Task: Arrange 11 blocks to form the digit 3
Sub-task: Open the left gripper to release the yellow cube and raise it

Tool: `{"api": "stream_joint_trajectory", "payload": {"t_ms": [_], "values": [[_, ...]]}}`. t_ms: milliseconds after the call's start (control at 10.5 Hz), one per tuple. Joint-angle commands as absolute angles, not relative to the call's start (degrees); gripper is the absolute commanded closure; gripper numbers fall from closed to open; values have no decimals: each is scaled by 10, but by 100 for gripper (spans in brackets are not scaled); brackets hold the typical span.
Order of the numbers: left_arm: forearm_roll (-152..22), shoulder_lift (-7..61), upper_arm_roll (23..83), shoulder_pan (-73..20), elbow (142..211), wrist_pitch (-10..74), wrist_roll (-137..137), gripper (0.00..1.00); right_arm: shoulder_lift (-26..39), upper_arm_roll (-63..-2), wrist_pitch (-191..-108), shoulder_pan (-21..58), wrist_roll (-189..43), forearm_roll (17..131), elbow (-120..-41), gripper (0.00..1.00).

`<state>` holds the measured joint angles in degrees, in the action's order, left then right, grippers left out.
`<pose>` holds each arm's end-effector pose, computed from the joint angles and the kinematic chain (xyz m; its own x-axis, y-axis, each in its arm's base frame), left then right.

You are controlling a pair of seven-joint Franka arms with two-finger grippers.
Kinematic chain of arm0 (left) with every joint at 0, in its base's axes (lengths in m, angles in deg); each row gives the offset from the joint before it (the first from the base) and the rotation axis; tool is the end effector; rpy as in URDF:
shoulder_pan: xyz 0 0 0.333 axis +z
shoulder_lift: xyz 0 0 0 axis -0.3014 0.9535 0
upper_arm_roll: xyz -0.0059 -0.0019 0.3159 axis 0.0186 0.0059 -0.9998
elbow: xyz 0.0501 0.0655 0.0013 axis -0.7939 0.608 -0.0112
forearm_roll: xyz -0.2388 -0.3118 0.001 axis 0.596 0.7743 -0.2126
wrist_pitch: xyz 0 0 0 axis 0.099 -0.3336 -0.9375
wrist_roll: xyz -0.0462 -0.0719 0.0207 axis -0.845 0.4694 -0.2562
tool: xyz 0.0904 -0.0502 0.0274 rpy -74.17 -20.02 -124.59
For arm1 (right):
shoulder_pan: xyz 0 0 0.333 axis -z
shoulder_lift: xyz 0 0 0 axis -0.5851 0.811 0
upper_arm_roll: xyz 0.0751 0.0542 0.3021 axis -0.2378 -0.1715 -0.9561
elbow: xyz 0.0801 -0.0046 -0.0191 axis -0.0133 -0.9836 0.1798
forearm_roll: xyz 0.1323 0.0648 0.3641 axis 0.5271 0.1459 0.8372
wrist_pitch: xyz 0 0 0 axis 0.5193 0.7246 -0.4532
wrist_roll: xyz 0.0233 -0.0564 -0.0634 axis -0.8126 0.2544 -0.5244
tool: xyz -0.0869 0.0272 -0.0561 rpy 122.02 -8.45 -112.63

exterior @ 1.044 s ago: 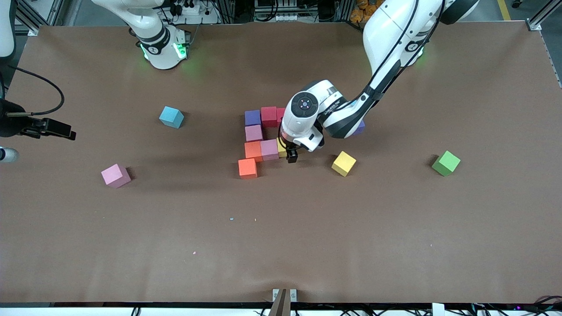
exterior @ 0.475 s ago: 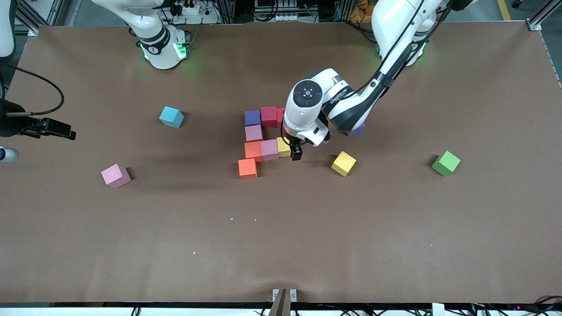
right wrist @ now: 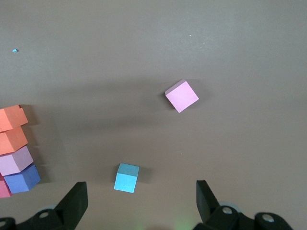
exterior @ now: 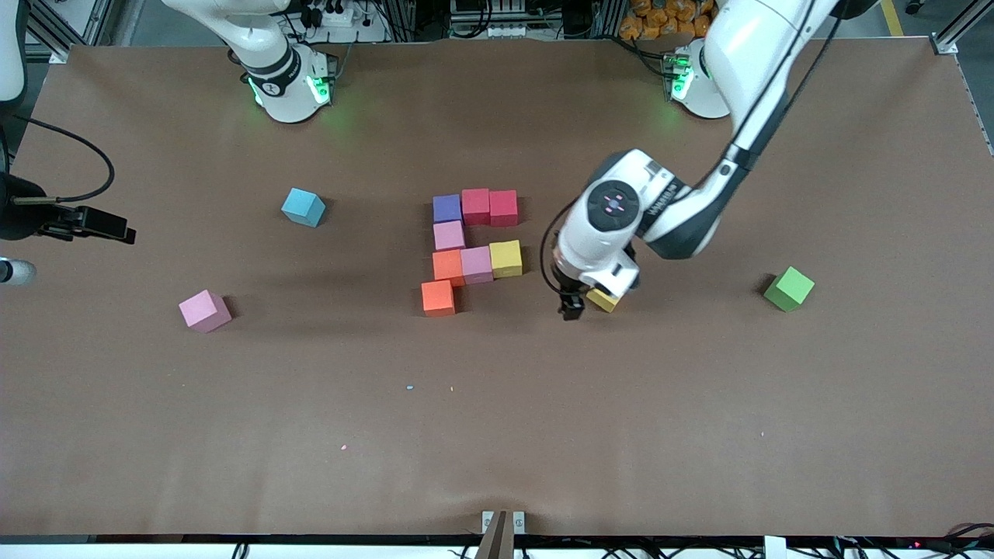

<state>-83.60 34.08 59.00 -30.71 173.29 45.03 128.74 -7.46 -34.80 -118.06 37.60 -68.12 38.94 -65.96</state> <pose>0.5649 -0.3813 0.2949 -0.1100 0.9875 -0.1128 0.9939 0.1086 -0.0187 0.5901 -0.0428 0.5693 0.9838 -0.0738 -0.1632 -0.0798 -0.9964 -0.0301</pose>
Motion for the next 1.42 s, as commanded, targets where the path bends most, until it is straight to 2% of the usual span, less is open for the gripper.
{"api": "stream_joint_trajectory", "payload": {"t_ms": [0,380,760,1329], "values": [[-839,339,592,-284,1738,442,1243,0,-76,-351,-1175,383,-683,398,-656,0],[-839,364,588,-262,1732,444,1170,0,-76,-351,-1175,384,-683,400,-656,0],[-839,360,568,-262,1725,444,1157,0,-76,-352,-1175,381,-683,402,-654,0],[-829,350,584,-270,1721,436,1166,0,-73,-352,-1175,380,-683,402,-654,0]]}}
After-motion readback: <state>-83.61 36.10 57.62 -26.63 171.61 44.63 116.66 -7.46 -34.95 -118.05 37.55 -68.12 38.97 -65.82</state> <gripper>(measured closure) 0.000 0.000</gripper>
